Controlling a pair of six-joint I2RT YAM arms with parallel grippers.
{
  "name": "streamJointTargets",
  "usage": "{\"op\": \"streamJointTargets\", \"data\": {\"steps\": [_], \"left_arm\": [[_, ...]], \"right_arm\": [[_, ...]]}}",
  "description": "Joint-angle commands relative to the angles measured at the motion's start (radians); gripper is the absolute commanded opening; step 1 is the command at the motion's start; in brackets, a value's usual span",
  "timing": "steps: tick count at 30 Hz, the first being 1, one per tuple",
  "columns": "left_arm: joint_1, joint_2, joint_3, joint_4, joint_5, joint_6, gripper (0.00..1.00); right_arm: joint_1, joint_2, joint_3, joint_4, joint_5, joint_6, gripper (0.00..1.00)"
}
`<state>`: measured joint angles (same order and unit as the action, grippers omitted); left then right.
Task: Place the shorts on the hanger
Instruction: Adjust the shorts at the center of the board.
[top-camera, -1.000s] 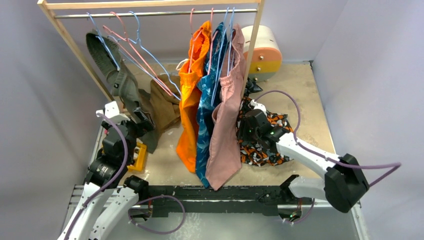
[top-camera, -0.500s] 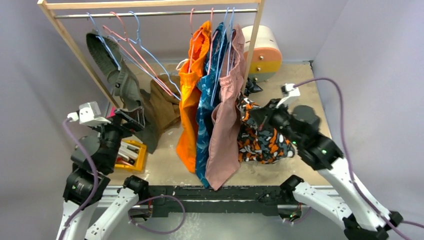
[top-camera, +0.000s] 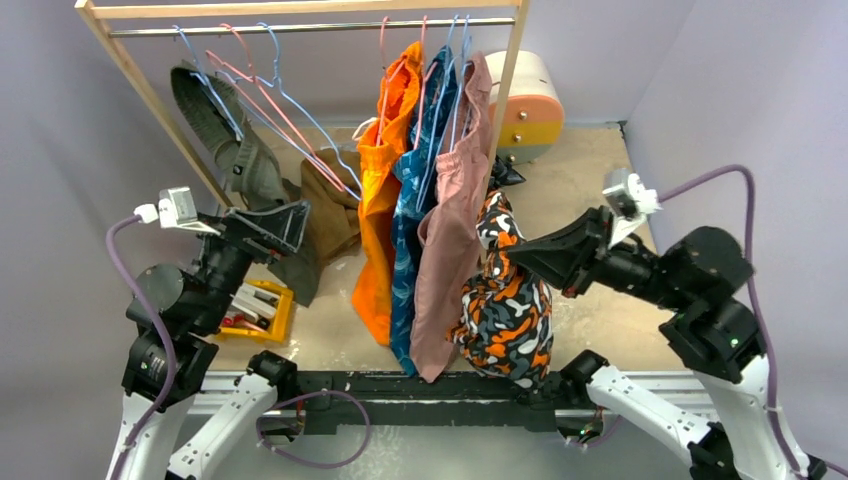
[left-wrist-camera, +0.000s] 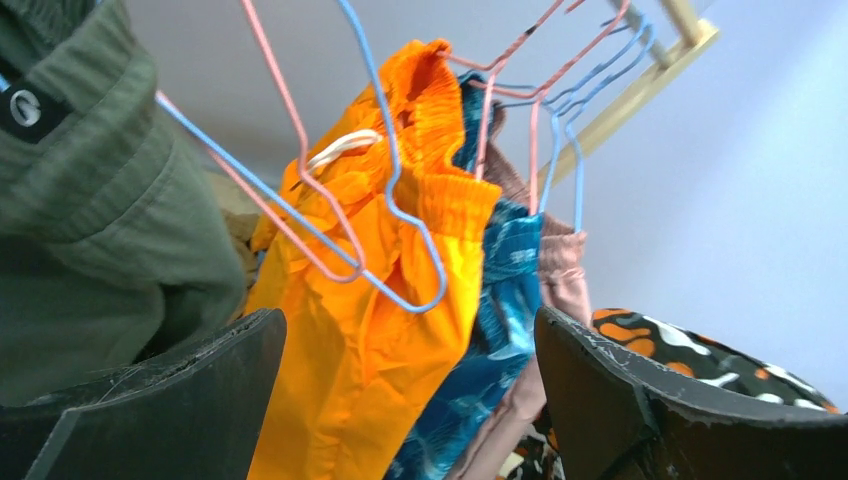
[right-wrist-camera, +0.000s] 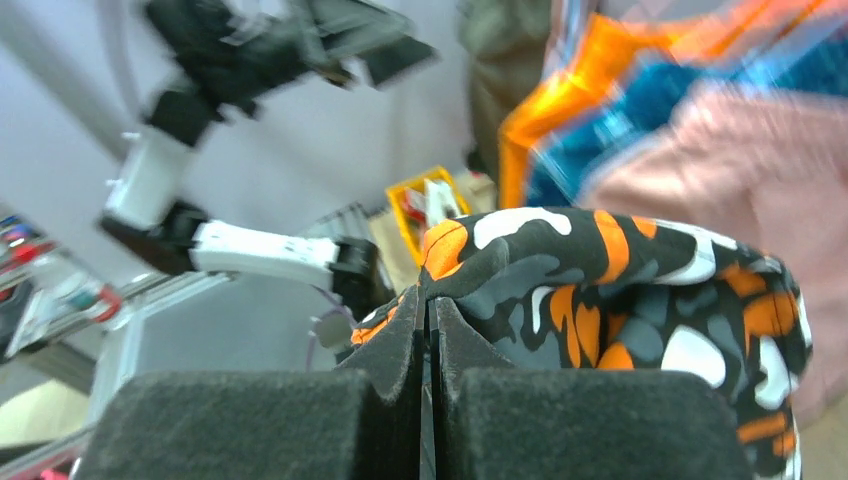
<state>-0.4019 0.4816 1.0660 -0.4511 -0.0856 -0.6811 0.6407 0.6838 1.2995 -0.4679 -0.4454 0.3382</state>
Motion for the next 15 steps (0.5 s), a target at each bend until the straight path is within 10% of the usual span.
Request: {"op": "streamJointTargets", "data": {"steps": [1, 15], "left_arm": [[-0.004, 0.006, 0.065, 0.162, 0.048, -0.113, 0.94], [-0.004, 0.011, 0.022, 0.107, 0.434, -0.092, 0.95]], "right_arm": [[0.001, 0.061, 0.158, 0.286, -0.325, 0.043, 0.0], [0.044, 0.188, -0.139, 0.417, -0.407, 0.093, 0.0]]}}
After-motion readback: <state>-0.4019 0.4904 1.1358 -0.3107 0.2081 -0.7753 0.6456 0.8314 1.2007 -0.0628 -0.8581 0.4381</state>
